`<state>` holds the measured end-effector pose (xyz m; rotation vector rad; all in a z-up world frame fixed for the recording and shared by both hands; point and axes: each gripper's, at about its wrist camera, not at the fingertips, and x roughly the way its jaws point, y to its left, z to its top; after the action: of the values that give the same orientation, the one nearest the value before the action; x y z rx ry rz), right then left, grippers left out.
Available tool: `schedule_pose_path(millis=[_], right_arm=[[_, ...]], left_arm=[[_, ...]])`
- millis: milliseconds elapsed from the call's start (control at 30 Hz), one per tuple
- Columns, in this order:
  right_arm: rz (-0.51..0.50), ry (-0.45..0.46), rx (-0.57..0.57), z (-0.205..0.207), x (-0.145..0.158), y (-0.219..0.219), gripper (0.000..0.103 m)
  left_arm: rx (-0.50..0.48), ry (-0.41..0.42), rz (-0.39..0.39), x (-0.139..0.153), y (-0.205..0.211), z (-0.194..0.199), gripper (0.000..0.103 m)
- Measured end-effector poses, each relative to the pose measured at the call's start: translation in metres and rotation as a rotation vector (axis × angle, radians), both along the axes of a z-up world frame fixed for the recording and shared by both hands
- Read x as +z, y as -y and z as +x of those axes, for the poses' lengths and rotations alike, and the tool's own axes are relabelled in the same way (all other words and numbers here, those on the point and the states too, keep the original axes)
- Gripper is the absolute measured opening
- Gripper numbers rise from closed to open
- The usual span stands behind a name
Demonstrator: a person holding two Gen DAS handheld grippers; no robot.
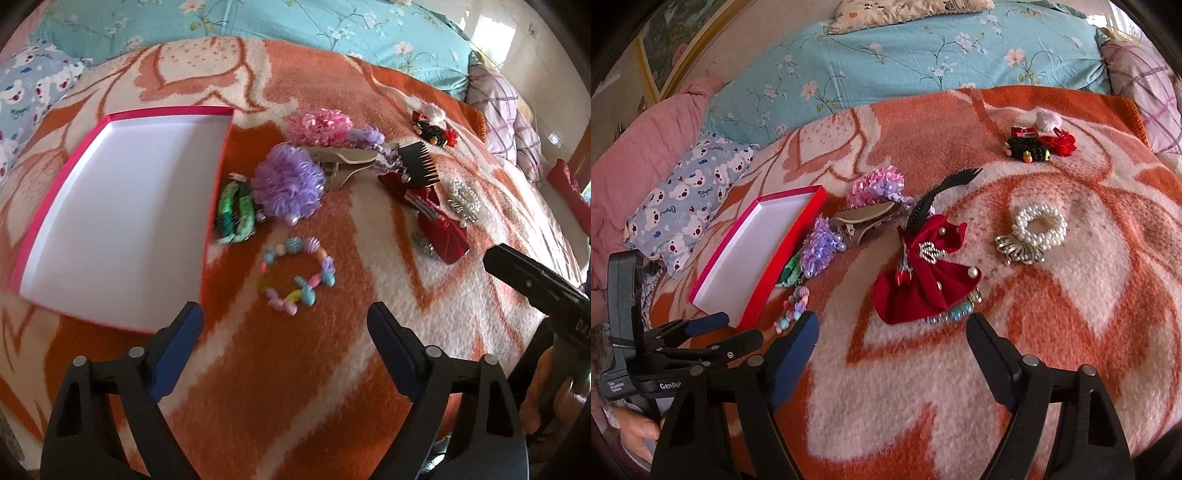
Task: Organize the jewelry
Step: 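Grasp the beaded bracelet with the left tool while the right tool grasps the black comb, then carry bracelet and comb into the white box and open both tools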
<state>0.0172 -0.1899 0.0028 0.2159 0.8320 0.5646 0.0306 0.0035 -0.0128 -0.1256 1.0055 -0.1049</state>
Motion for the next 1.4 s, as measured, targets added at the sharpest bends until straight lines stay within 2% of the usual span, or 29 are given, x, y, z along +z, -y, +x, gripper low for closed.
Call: schedule_pose_path(millis=[67, 133, 200, 233, 300, 400, 433, 500, 567, 633, 700, 733, 767, 900, 1133, 1400], right_arm=[[0.004, 0.002, -0.009, 0.009, 0.003, -0.001, 0.081], [0.008, -0.001, -0.020, 0.019, 0.005, -0.002, 0.080], [0.012, -0.002, -0.030, 0.031, 0.007, -0.002, 0.080], [0.013, -0.005, -0.037, 0.037, 0.008, -0.002, 0.079], [0.022, -0.014, -0.045, 0.049, 0.009, -0.003, 0.077], [0.031, -0.032, -0.059, 0.067, 0.007, -0.003, 0.076], [0.037, -0.042, -0.061, 0.075, 0.006, -0.004, 0.074], [0.034, -0.056, -0.071, 0.090, 0.003, -0.008, 0.071], [0.036, -0.079, -0.078, 0.104, -0.002, -0.013, 0.060], [0.036, -0.105, -0.081, 0.118, -0.009, -0.019, 0.051], [0.031, -0.137, -0.077, 0.128, -0.018, -0.024, 0.035], [0.039, -0.156, -0.071, 0.132, -0.022, -0.026, 0.013], [0.057, -0.162, -0.067, 0.132, -0.024, -0.026, 0.005], [0.071, -0.116, -0.073, 0.120, -0.015, -0.022, 0.002], [0.109, -0.068, -0.052, 0.093, 0.010, -0.015, 0.002], [0.154, -0.054, 0.061, 0.069, 0.030, -0.047, 0.002]], left_arm=[[-0.026, -0.005, -0.011, -0.003, 0.005, 0.009, 0.087], [-0.043, -0.022, -0.017, -0.007, 0.010, 0.019, 0.080], [-0.062, -0.048, -0.037, -0.015, 0.013, 0.030, 0.068], [-0.068, -0.058, -0.044, -0.018, 0.014, 0.034, 0.065], [-0.076, -0.093, -0.059, -0.029, 0.014, 0.044, 0.046], [-0.090, -0.114, -0.111, -0.038, 0.010, 0.051, 0.037], [-0.098, -0.110, -0.115, -0.037, 0.009, 0.050, 0.033], [-0.112, -0.098, -0.117, -0.034, 0.009, 0.049, 0.017], [-0.119, -0.091, -0.118, -0.032, 0.006, 0.049, 0.007], [-0.122, -0.088, -0.131, -0.031, 0.004, 0.049, 0.007], [-0.124, -0.086, -0.137, -0.030, 0.001, 0.048, 0.007], [-0.124, -0.087, -0.139, -0.029, -0.001, 0.048, 0.007], [-0.122, -0.084, -0.138, -0.028, -0.001, 0.049, 0.007], [-0.112, -0.054, -0.147, -0.016, -0.006, 0.044, 0.007], [-0.092, 0.021, -0.165, 0.015, -0.020, 0.034, 0.007], [-0.023, 0.078, -0.160, 0.037, -0.052, 0.027, 0.007]])
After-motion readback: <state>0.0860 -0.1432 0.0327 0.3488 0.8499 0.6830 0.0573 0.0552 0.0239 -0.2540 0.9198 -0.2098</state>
